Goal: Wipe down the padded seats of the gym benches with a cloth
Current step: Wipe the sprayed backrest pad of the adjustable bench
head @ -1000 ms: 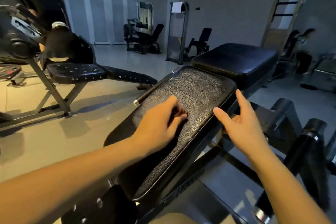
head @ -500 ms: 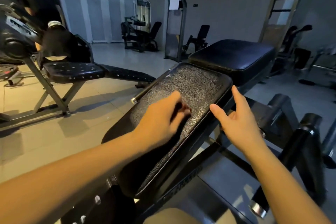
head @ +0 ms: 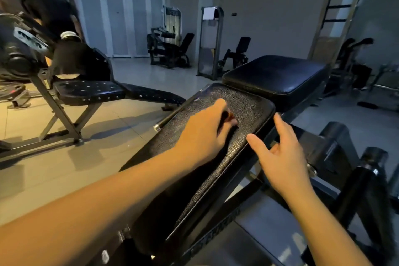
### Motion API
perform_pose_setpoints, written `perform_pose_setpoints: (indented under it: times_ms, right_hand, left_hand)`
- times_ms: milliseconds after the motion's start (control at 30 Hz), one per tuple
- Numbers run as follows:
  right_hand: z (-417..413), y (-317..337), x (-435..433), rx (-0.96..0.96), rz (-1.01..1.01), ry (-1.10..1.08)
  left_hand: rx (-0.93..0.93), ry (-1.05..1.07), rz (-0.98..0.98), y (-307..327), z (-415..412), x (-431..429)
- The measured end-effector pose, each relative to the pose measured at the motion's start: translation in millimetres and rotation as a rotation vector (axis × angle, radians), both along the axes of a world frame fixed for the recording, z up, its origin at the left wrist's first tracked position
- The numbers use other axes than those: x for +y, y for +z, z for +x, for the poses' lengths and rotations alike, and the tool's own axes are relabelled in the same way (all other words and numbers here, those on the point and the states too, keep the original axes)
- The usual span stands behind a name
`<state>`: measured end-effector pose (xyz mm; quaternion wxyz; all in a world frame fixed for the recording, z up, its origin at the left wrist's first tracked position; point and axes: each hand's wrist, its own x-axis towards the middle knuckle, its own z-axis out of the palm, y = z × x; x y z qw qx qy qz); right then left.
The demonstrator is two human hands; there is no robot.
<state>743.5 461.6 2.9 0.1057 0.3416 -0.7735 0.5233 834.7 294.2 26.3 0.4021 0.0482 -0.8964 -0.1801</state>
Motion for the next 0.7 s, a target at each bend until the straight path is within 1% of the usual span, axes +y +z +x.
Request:
perform_pose_setpoints:
  times_ms: [67, 100, 167, 233, 300, 400, 467, 567, 633, 667, 700]
  right_hand:
    - [-3, 1, 1, -0.004, -0.038, -0.018]
    - [-3, 2, 1, -0.014, -0.055, -0.025]
    - [-2, 1, -1, -0.035, -0.069, -0.020]
    - [-2, -1, -3, -0.065, -0.069, -0.014]
    - [-3, -2, -3, -0.095, -0.061, -0.003]
    - [-6, 2, 4, -0.131, -0.062, 0.012]
    - [-10, 3, 7, -0.117, -0.054, 0.014]
    - [-13, 5, 11, -0.118, -0.074, -0.001]
    - [-14, 6, 12, -0.117, -0.090, -0.012]
    - [-14, 8, 12, -0.116, -0.090, -0.013]
    - [-13, 8, 12, -0.115, -0.088, -0.011]
  left_hand:
    - [-0.027, -0.125, -0.071, -19, 33, 6]
    - [-0.043, -0.131, -0.078, -28, 50, -2]
    - [-0.055, -0.019, -0.078, -35, 63, -32]
    - [-0.114, 0.109, -0.088, -22, 43, -64]
    - [-0.150, 0.198, -0.023, 3, 3, -85]
    - [-0.091, 0.275, 0.107, 31, -50, -83]
    - [-0.065, 0.222, 0.077, 34, -52, -54]
    - [-0.064, -0.051, -0.054, 19, -14, -12]
    - [-0.117, -0.209, -0.103, 1, 20, -5]
    - [-0.142, -0.226, -0.110, -5, 31, -12]
    - [-0.148, -0.194, -0.128, -8, 35, -26]
